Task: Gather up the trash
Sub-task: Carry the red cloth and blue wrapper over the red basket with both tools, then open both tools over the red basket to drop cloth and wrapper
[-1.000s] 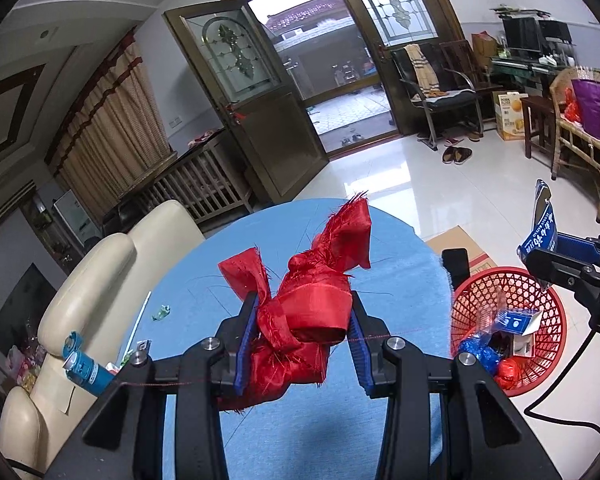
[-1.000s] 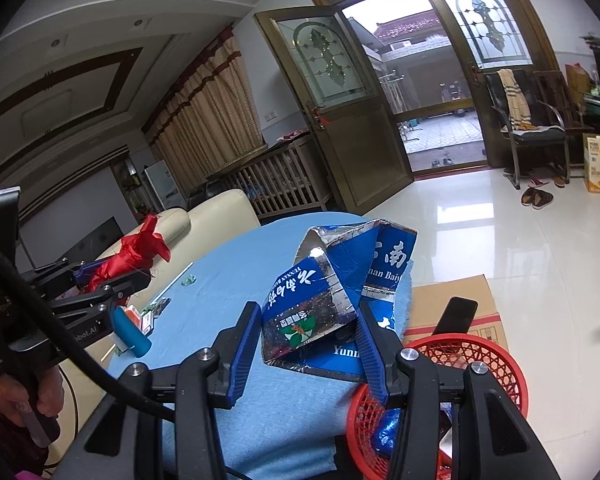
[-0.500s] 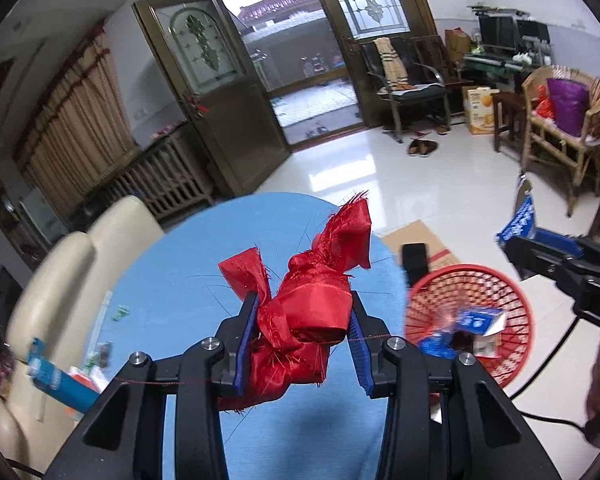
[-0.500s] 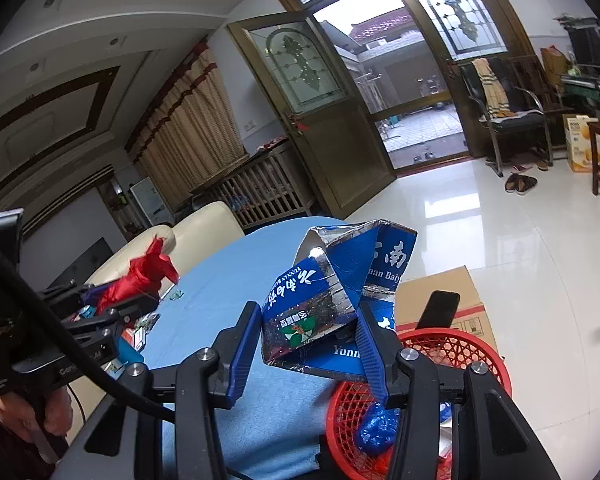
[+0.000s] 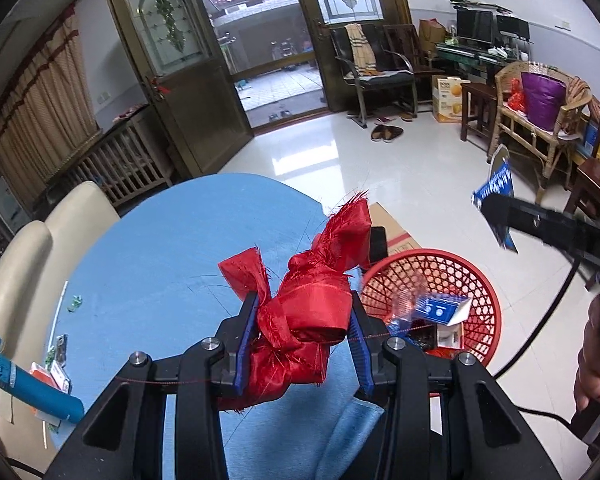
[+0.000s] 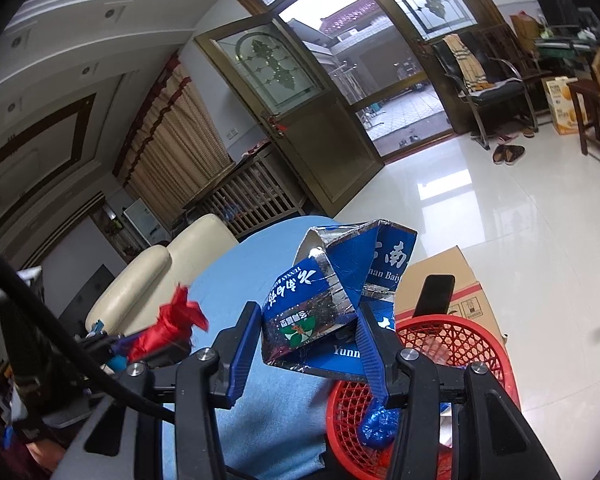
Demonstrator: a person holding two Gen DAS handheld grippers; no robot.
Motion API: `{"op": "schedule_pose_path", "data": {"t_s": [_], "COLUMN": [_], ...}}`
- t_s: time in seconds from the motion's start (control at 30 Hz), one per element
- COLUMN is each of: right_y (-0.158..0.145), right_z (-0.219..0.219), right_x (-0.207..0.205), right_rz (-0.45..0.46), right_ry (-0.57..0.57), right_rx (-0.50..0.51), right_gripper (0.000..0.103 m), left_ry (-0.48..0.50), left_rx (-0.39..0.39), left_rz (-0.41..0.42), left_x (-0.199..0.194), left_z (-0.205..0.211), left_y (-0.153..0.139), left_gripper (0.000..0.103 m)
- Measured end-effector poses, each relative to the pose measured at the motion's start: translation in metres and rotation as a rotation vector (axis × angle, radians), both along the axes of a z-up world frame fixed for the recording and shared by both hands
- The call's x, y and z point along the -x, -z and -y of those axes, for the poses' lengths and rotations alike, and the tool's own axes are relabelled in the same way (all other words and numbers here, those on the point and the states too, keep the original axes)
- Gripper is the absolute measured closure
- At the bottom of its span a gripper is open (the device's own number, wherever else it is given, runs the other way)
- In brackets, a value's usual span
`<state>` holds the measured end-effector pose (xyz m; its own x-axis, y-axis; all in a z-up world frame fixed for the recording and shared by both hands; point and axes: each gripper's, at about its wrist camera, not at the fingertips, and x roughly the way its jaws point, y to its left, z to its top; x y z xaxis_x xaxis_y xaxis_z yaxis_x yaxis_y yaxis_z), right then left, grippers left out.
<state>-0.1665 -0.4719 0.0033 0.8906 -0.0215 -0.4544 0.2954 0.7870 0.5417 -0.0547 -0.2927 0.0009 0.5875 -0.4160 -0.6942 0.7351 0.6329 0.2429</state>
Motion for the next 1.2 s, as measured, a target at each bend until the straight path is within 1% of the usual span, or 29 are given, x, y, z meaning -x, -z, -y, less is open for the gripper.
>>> {"op": "schedule_pose_path", "data": {"t_s": [0.23, 0.43, 0.7, 0.77, 0.93, 1.0, 1.07, 1.13, 1.2], "right_y": [0.003, 0.01, 0.035, 0.04, 0.053, 0.059, 0.065, 0.072, 0.078], "right_z": [0.019, 0.027, 0.041, 0.045, 0.052, 0.054, 0.056, 0.059, 0.063], "right_x": [0.008, 0.008, 0.005, 0.004, 0.005, 0.004, 0.004, 0.003, 0.002], "right_rz": [0.009, -0.005, -0.059, -0.068, -0.093, -0.104, -0.117, -0.132, -0.15], "right_ry": [0.033, 0.056, 0.092, 0.098, 0.115, 0.118, 0.124, 0.13, 0.134], "right_rx": [-0.07, -0.091, -0.157, -0.166, -0.186, -0.2, -0.215, -0.233, -0.257], "right_gripper": [0.052, 0.052, 0.051, 0.051, 0.051, 0.051, 0.051, 0.051, 0.05], "left_ry": [0.039, 0.105, 0.158, 0.169, 0.182, 0.189, 0.202, 0.197, 0.196], "left_rx": [0.01, 0.038, 0.042, 0.042, 0.037, 0.039, 0.03, 0.022, 0.023], "left_rz": [-0.068, -0.12, -0.208, -0.224, -0.265, -0.288, -0.304, -0.286, -0.269], "left_x": [-0.003, 0.0, -0.003, -0.004, -0.012, -0.015, -0.017, -0.016, -0.015], "left_z": [0.002, 0.01, 0.026, 0.032, 0.047, 0.053, 0.06, 0.063, 0.063], "left_y": [0.007, 0.01, 0.024, 0.027, 0.038, 0.043, 0.049, 0.052, 0.053], "left_gripper": [0.06, 0.06, 0.059, 0.057, 0.057, 0.055, 0.051, 0.038, 0.037]}}
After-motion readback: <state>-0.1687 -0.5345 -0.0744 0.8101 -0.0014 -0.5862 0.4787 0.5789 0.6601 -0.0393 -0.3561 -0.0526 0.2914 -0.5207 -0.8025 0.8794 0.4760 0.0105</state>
